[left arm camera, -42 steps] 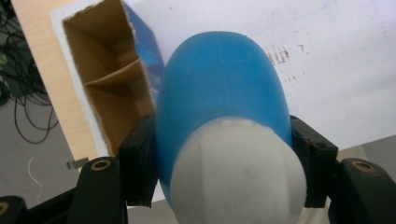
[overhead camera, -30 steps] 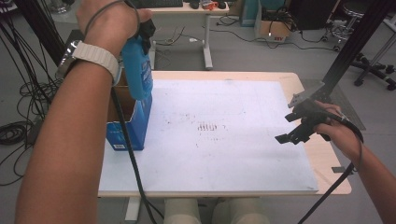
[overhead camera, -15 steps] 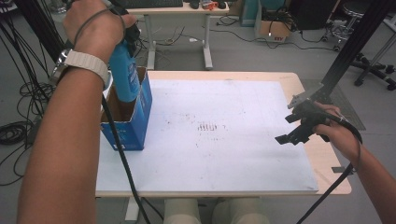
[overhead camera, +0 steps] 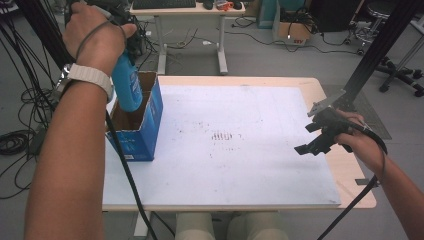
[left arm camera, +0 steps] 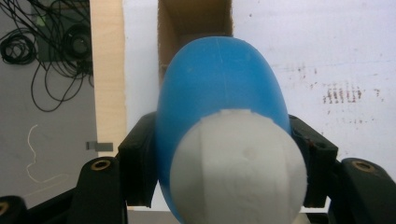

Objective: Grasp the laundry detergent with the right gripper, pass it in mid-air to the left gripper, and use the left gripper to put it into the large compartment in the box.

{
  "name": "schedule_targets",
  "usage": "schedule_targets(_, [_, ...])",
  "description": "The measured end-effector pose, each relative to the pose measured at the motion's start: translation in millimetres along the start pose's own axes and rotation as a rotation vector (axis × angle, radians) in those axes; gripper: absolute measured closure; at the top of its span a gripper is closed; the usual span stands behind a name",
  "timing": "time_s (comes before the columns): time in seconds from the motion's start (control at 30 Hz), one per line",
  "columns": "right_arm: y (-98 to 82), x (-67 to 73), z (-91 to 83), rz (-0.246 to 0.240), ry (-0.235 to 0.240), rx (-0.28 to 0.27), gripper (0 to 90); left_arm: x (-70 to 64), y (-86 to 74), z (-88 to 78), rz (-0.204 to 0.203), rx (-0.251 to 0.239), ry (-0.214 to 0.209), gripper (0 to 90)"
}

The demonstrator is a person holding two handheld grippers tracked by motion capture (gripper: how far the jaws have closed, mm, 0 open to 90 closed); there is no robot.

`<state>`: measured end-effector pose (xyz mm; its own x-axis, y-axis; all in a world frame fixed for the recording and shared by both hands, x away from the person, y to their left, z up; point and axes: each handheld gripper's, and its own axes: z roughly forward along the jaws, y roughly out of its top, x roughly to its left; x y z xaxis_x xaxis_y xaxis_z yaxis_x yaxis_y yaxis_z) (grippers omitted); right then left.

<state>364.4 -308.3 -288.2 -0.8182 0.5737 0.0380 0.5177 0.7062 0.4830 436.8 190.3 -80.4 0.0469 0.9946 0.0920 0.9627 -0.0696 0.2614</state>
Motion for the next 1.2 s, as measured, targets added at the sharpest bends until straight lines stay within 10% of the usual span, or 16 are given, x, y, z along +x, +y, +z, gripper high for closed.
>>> schedule_targets(0.53, [-3.8, -5.2, 1.8, -0.008, 0.004, -0.032, 3.8, 13.5, -7.3, 45.6, -0.023, 0.022, -0.014, 37.5])
schedule_targets(1.2, [-13.4, -6.4, 14.6, 0.058, 0.015, -0.027, 3.8, 9.0, -22.4, 130.2, 0.043, 0.042, -0.001, 37.5])
